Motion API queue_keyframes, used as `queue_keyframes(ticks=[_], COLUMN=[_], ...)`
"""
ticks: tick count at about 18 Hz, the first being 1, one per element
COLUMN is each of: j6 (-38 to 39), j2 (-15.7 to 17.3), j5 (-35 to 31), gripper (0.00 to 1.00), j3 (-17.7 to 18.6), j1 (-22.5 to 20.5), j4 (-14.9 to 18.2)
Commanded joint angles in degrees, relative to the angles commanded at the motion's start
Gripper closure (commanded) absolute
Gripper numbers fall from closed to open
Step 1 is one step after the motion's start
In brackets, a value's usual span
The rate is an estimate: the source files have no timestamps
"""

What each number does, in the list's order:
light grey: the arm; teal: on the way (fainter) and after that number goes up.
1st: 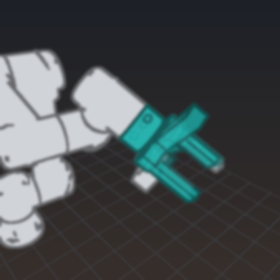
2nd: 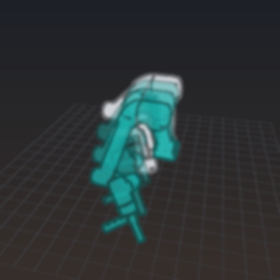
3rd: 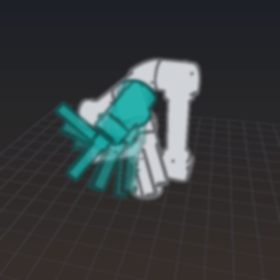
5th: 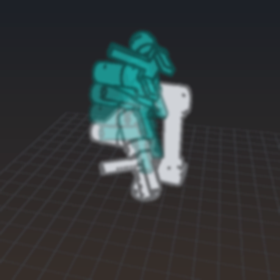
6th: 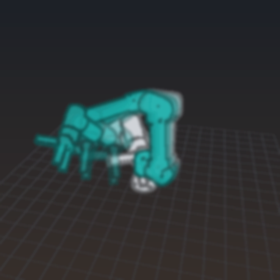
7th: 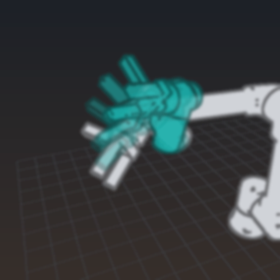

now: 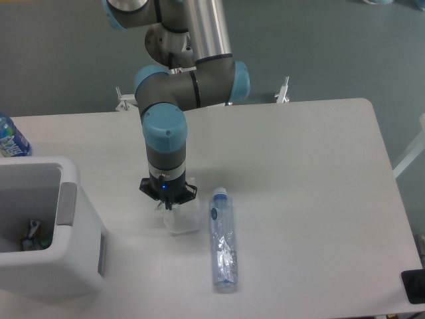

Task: Place the trash in the trash can
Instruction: 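Lower the gripper onto the tissue and close on it, then lift the tissue and carry it over the white trash bin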

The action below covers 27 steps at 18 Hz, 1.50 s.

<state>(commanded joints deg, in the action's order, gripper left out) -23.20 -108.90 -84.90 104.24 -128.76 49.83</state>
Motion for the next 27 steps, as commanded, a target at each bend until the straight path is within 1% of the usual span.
queue_keyframes(ticks=[2, 3, 5, 7, 9, 10, 12, 14, 16, 18, 20, 21, 22, 25, 27], j6=[0.1, 0.1, 1.6, 3.7, 8.0, 10.8, 17.2, 22.4, 25.5, 27.9, 30.5, 31.5, 31.8, 32.2, 32.6], j2=[0.4, 1.1, 2.7, 3.7, 6.1, 6.4, 6.4, 6.4, 6.4, 6.7, 8.7, 9.1, 9.9, 11.1, 11.8], j5=[0.3, 0.8, 3.9, 8.4, 12.6, 14.3, 17.7, 18.4, 18.5, 18.5, 18.5, 18.5, 18.5, 18.4, 18.4], gripper=[1.00, 1.00, 1.00, 1.00, 1.00, 1.00, 1.00, 1.00, 1.00, 1.00, 1.00, 1.00, 1.00, 1.00, 1.00], j3=[-1.1, -1.7, -3.2, -5.0, -7.9, -9.7, -14.7, -18.5, -21.2, -22.7, -23.8, -24.0, -24.1, -24.3, -24.1], j1=[-0.3, -0.4, -1.0, -2.8, -5.0, -6.5, -8.3, -9.0, -9.4, -8.8, -8.4, -7.8, -6.5, -1.5, 1.0], j4=[0.1, 0.1, 0.1, 0.1, 0.0, 0.0, 0.0, -0.1, 0.0, -0.1, -0.1, -0.1, -0.1, -0.1, -0.1])
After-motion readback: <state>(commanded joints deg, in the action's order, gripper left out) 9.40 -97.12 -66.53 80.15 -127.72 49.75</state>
